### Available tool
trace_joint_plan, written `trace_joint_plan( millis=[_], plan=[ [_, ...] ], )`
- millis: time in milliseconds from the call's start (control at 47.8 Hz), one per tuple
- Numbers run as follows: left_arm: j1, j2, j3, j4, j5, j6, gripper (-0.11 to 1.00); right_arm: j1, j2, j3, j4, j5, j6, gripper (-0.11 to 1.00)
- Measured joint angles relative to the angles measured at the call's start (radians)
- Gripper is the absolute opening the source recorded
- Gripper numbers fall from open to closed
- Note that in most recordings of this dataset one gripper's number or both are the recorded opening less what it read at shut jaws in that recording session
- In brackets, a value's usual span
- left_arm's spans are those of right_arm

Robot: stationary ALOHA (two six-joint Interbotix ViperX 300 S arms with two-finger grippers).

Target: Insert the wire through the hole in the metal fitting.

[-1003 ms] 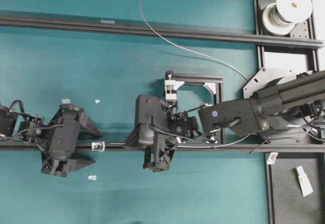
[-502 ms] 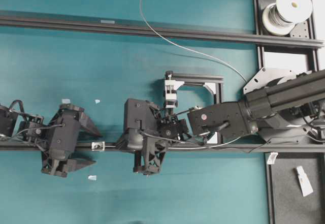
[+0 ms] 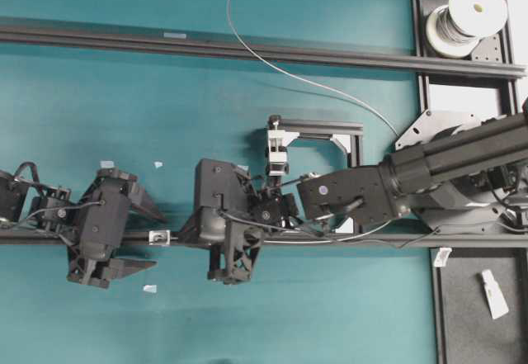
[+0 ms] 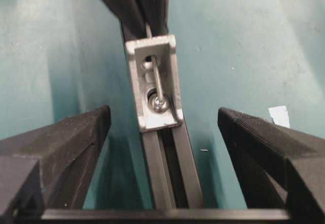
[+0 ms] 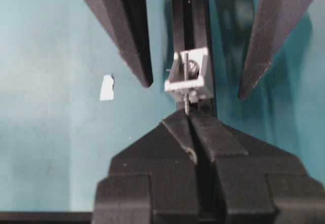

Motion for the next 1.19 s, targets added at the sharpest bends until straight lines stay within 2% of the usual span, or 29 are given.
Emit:
trace_joint_plan(
  millis=[355, 1191],
  plan=[
    [0.0, -0.003, 0.0, 0.0, 0.0, 0.0, 0.66, -0.008, 0.031, -0.012, -0.002, -0.052, -0.002, 0.0],
    [0.006, -0.103, 0.041, 0.0, 0.035, 0.0, 0.66, -0.008, 0.032, -0.011, -0.002, -0.054, -0.005, 0.0]
  ],
)
